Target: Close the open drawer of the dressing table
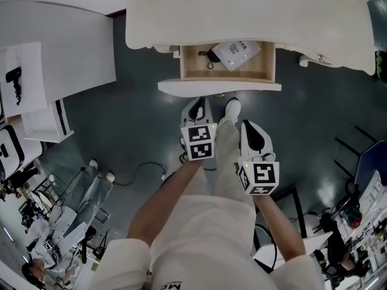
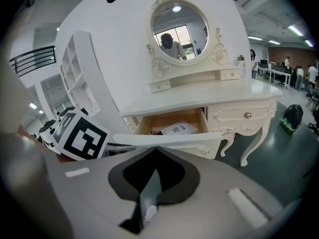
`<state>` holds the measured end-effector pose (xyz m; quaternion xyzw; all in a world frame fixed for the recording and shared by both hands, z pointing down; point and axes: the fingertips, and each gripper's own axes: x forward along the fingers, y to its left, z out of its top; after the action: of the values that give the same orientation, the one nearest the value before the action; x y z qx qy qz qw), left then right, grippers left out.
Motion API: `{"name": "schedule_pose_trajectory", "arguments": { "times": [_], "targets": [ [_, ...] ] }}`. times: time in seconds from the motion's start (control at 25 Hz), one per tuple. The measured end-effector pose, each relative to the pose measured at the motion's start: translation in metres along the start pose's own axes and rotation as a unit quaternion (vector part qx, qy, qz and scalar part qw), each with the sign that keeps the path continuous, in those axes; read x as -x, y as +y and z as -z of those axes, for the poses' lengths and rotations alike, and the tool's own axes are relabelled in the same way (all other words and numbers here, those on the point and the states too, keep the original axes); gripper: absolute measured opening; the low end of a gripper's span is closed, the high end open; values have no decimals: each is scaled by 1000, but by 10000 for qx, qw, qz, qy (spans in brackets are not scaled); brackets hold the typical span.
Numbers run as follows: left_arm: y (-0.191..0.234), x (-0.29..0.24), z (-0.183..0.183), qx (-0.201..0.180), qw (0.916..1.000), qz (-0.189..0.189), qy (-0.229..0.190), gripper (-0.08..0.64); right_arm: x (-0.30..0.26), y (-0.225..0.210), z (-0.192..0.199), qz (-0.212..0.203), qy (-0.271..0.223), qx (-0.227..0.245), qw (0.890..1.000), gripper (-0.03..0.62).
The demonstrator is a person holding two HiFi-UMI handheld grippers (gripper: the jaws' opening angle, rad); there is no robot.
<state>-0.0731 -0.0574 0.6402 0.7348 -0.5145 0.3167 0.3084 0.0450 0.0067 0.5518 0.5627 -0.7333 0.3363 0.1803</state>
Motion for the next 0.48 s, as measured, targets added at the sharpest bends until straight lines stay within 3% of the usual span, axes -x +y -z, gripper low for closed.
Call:
{"name": "schedule_pose_trajectory", "arguments": {
  "times": [0.48],
  "targets": [
    [1, -11, -10, 47, 9999, -128, 19, 23, -6, -9, -14, -101, -85, 34, 9999, 0]
  ]
}}
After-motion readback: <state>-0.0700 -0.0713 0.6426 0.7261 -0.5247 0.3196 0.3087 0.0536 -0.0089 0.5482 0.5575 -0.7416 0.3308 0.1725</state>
